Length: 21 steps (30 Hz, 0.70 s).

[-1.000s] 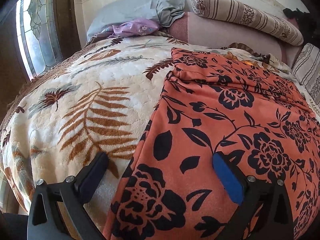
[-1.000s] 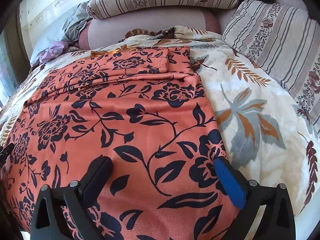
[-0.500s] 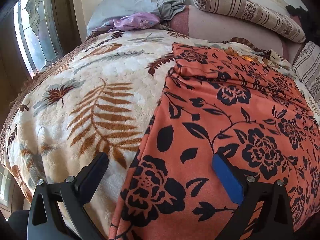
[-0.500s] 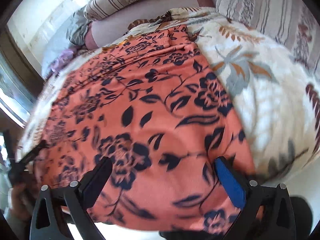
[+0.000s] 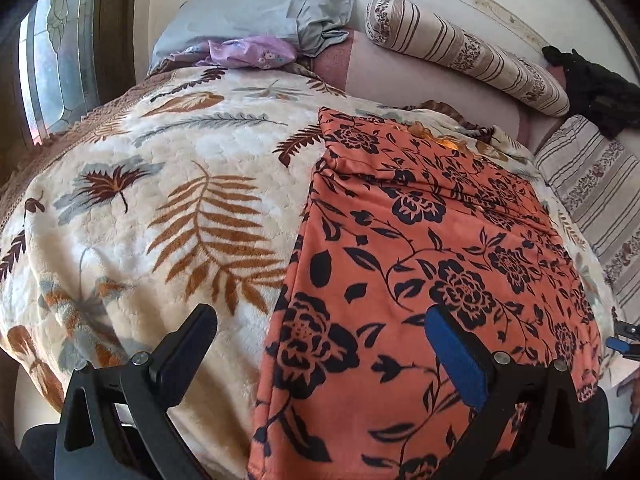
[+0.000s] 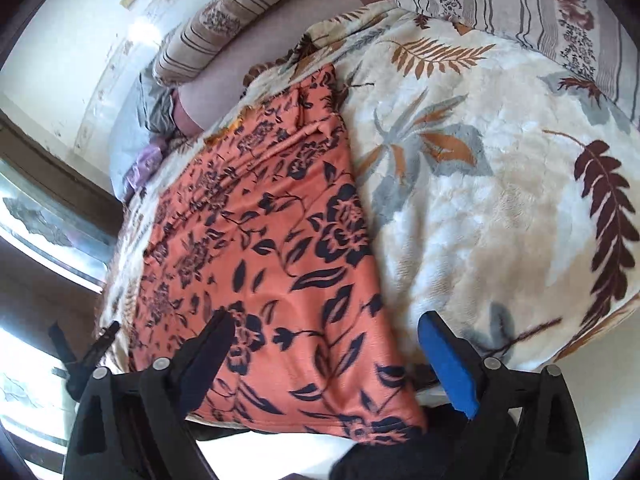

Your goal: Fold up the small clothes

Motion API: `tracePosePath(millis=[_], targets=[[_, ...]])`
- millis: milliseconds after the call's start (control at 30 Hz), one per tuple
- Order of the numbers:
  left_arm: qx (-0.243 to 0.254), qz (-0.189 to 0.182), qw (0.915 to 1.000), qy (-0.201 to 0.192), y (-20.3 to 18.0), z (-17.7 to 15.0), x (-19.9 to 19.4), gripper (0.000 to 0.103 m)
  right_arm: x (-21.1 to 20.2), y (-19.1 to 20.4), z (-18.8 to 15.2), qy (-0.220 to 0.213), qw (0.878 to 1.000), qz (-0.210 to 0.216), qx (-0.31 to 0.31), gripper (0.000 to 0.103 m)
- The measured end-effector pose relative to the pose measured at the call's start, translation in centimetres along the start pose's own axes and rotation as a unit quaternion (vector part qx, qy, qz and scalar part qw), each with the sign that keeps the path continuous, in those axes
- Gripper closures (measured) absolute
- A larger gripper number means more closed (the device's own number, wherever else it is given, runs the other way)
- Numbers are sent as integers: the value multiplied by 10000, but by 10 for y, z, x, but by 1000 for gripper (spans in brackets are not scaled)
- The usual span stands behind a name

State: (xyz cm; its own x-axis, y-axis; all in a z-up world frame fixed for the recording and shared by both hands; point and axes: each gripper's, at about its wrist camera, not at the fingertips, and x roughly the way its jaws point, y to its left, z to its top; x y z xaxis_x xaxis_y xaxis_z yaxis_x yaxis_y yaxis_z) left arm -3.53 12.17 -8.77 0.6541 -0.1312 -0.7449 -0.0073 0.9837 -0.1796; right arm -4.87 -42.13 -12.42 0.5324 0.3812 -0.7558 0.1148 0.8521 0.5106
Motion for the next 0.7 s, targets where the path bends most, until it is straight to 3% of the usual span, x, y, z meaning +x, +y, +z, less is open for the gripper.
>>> tracePosePath(millis=[133,267,433,633,700], targets=[[67,-229,9976,655,11,-17,3,0,18,-21,-14,494,9978,388,188,51],[396,-402,9948,851,1,-28,4,0,27,-15,-28,642,9965,526,110,53],[385,-461,9928,1040,-1,-31,14,2,32,-28,-27,598,9942,822,354,51],[383,-107,9929,1118,6,-33,16,38,33,-23,-27,619,9944,841,164,49],[394,42,9926,1146,10,-33,15,60,35,-23,-27,635,9945,815,183,48]])
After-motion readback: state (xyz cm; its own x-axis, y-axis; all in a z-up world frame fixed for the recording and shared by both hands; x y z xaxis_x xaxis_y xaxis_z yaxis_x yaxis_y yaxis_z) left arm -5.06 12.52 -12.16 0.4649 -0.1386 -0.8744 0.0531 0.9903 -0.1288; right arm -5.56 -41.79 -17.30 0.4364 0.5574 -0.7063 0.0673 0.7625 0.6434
